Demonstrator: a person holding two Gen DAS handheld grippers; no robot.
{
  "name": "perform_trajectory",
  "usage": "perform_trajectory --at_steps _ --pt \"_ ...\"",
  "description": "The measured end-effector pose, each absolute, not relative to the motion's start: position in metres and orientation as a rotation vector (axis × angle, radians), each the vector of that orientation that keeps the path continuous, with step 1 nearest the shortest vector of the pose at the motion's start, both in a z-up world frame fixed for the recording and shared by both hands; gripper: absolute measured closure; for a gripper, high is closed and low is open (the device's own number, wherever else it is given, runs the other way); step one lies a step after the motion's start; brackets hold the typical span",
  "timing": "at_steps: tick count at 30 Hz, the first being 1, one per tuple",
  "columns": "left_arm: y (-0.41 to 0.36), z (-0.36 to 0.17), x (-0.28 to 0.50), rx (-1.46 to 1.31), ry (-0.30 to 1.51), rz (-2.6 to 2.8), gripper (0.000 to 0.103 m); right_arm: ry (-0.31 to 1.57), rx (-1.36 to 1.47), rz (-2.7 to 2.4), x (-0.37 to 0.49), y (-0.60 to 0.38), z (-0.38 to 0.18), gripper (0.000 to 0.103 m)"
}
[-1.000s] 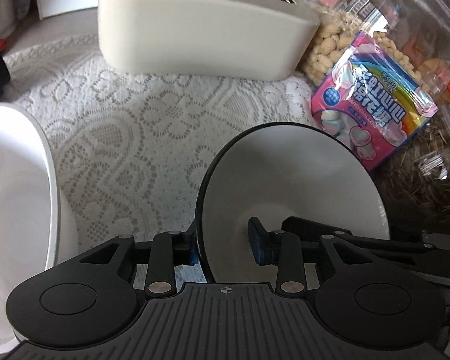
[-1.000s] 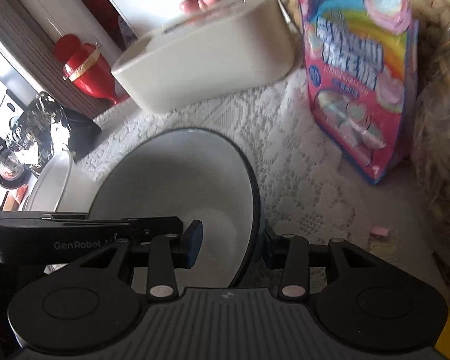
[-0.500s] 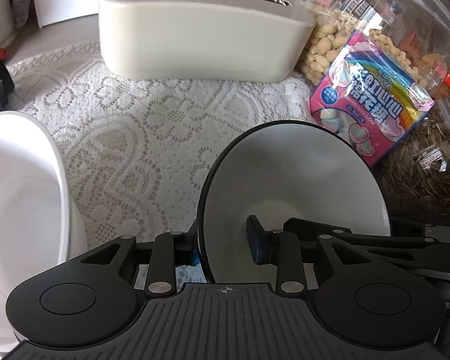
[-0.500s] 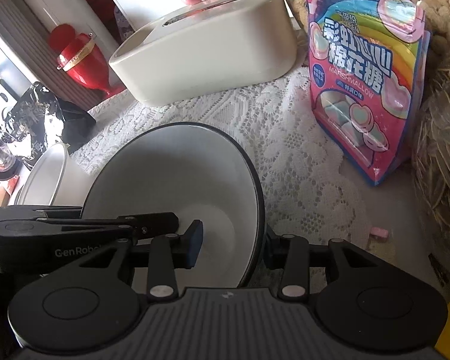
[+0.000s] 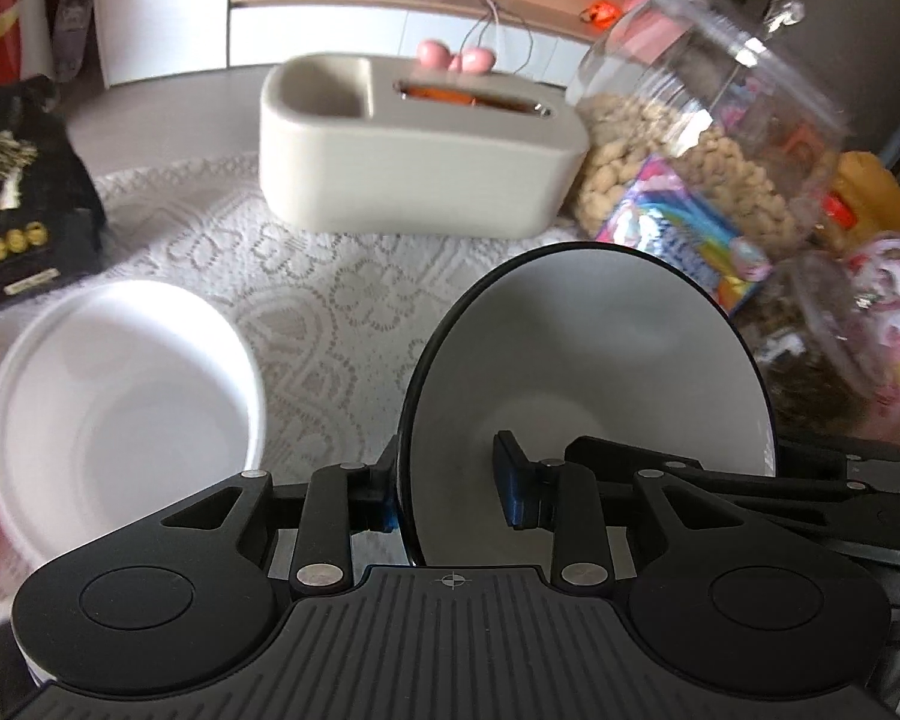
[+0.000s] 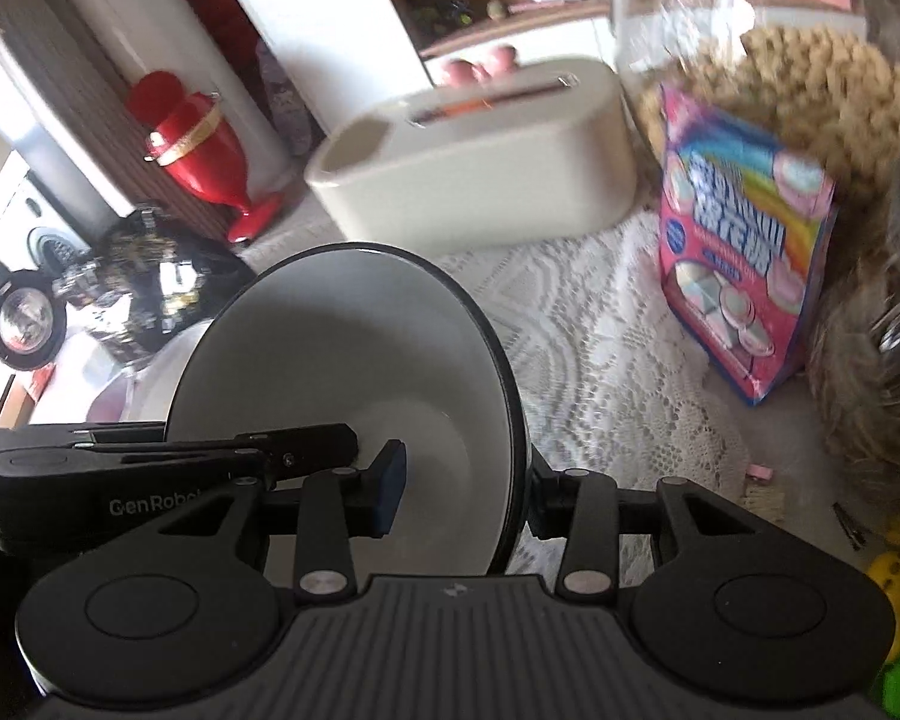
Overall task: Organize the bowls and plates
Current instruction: 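Lift the blue bowl with the left gripper and carry it toward the yellow-rimmed bowl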
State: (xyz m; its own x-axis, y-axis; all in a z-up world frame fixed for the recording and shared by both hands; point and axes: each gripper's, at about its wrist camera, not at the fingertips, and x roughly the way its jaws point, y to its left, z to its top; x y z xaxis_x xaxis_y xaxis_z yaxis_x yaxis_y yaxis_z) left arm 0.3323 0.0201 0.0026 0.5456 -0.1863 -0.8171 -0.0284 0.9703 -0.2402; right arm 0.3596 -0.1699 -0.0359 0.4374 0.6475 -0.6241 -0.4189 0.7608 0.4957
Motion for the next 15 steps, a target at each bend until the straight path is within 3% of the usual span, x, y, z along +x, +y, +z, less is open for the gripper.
perform_trajectory --at_steps 7,15 --pt "0.017 0.015 0.266 -0.199 0.967 -0.092 0.069 0.882 0.213 0.732 0.304 -0.174 -0.011 0.062" --pt "0.016 -0.027 0.228 -0.195 1.044 -0.096 0.072 0.985 0.114 0.773 0.259 -0.163 -0.044 0.061"
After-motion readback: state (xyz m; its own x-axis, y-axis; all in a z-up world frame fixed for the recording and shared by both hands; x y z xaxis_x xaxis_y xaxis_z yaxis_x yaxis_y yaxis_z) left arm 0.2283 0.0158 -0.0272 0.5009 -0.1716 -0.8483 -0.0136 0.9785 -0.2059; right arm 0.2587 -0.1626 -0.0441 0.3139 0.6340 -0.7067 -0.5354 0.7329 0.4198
